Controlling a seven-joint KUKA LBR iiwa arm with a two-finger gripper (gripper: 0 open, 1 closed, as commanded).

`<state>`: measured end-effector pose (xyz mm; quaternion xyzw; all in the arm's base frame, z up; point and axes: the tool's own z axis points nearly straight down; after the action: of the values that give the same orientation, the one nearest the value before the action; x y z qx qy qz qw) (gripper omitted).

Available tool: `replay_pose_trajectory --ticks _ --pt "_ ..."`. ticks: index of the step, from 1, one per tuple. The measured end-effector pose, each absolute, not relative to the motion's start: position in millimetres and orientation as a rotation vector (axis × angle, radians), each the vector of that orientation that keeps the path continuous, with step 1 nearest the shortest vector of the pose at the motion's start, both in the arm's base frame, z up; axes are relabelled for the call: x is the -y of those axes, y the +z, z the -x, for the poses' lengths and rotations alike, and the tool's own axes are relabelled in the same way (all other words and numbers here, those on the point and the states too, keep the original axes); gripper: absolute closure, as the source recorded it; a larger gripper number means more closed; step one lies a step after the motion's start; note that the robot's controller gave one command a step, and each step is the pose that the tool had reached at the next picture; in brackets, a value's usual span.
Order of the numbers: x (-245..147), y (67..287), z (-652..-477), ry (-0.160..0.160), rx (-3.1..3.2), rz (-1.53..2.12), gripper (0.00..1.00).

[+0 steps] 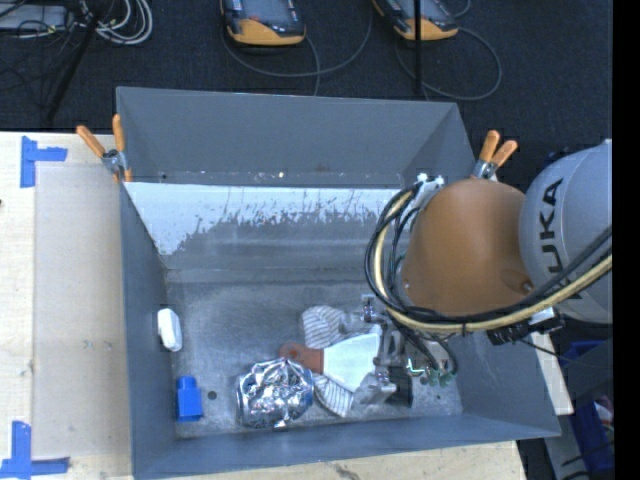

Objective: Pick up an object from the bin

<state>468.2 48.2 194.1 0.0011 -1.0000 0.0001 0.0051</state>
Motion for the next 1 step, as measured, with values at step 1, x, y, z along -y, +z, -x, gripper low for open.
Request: replay_pose_trajectory --ticks 1 --pt "-47.9 197.3 -469.9 0.000 3.139 0.000 0.00"
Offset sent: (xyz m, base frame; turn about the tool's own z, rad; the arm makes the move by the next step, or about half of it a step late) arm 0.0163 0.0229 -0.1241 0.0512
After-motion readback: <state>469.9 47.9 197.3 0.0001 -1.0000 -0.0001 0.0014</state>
